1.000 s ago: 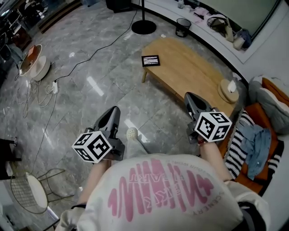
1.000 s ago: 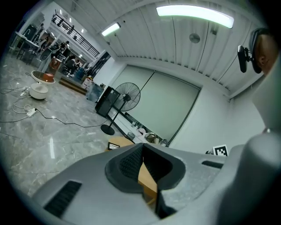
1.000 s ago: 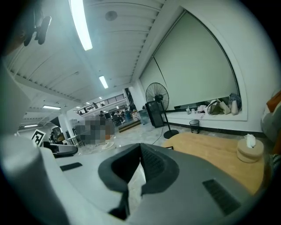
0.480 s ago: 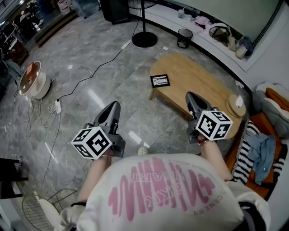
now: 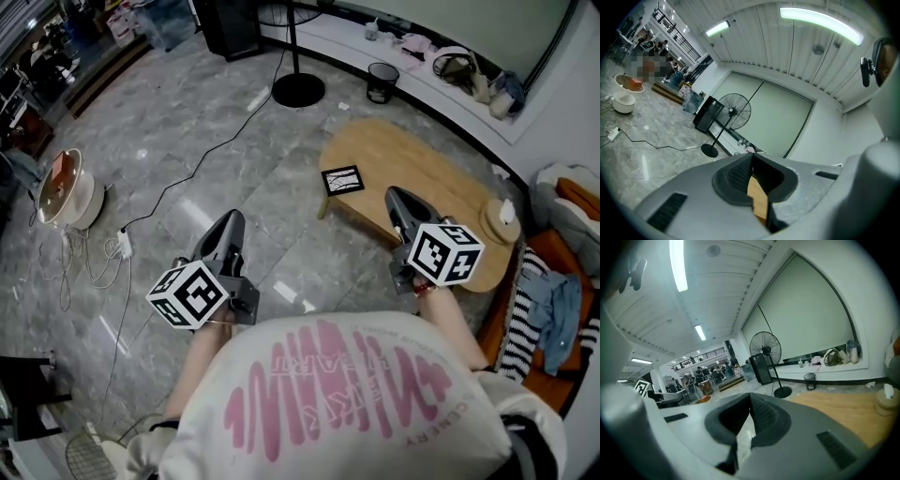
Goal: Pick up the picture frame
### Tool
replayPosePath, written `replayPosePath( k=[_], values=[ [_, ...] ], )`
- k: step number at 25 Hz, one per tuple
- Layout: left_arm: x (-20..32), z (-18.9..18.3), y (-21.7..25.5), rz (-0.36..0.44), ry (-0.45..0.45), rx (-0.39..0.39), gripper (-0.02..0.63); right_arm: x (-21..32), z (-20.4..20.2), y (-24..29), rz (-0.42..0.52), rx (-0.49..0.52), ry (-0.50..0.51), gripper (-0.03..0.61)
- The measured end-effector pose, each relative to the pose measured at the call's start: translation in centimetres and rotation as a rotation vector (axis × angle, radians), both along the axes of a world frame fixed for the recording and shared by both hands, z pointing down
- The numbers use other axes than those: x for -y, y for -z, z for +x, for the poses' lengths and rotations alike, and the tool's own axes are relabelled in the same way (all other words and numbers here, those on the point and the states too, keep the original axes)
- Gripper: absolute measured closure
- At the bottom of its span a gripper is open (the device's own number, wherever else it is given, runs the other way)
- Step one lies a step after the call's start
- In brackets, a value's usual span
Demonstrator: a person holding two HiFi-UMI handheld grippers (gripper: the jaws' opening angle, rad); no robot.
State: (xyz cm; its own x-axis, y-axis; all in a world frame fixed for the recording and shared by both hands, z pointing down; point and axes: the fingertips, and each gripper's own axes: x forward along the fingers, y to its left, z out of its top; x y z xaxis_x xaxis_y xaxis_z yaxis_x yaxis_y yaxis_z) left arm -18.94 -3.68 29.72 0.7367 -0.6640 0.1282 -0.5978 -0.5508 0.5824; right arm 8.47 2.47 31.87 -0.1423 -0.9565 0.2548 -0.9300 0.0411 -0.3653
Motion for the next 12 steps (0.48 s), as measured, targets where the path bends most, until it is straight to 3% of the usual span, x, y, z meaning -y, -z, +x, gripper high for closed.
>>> replayPosePath(
  k=[12],
  values=[
    [3.1,5.2,-3.3,-0.043,-0.069,-0.033,0.611,2.8,3.4,-4.9,-0.111,0.047,-0.01,0.573]
  ],
)
